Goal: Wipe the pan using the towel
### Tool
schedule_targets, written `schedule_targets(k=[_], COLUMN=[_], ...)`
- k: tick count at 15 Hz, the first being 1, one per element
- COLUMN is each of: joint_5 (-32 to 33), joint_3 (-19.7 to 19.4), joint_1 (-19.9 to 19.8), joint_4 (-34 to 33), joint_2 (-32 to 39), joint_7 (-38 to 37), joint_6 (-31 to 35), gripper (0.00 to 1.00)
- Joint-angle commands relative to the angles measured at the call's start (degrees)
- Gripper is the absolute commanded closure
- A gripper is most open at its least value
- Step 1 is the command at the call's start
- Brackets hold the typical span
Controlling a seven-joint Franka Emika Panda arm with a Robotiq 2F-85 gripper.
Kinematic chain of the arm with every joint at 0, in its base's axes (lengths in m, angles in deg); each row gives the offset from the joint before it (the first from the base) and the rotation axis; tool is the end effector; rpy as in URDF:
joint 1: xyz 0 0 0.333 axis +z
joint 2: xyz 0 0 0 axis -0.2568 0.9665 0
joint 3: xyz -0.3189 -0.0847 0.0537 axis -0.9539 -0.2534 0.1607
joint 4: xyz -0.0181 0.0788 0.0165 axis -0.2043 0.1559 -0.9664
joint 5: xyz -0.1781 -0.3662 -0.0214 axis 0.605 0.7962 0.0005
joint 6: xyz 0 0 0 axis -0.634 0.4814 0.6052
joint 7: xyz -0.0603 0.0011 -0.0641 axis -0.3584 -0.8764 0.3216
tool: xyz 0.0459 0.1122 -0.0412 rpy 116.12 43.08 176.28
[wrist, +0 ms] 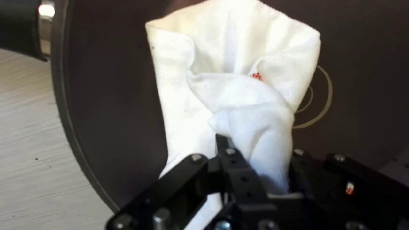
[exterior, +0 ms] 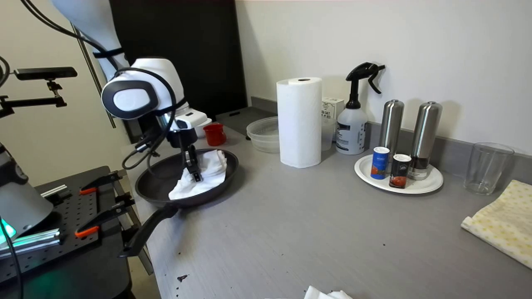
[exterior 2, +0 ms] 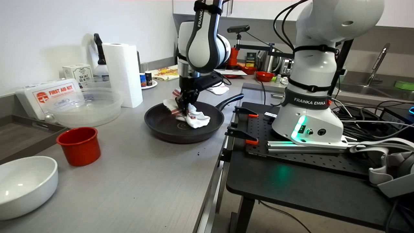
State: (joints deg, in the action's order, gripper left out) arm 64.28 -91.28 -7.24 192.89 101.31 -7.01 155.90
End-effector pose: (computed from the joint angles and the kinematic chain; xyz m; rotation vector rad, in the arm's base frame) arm 0.4122 -0.0555 0.1122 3.0260 -0.5014 0.1613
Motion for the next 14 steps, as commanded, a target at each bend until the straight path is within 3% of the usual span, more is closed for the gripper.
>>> schedule_targets(k=[1,14], joint_5=[-2.1,0.6], joint_3=[-3.4,-4.4], joint_1=[4.1,18.0], joint_4=[0.0,5.0], joint_2=[-0.1,-2.7], joint_7=[-3.6,-2.3], joint_6=[-0.3,1.7], gripper=[0.94,0.94])
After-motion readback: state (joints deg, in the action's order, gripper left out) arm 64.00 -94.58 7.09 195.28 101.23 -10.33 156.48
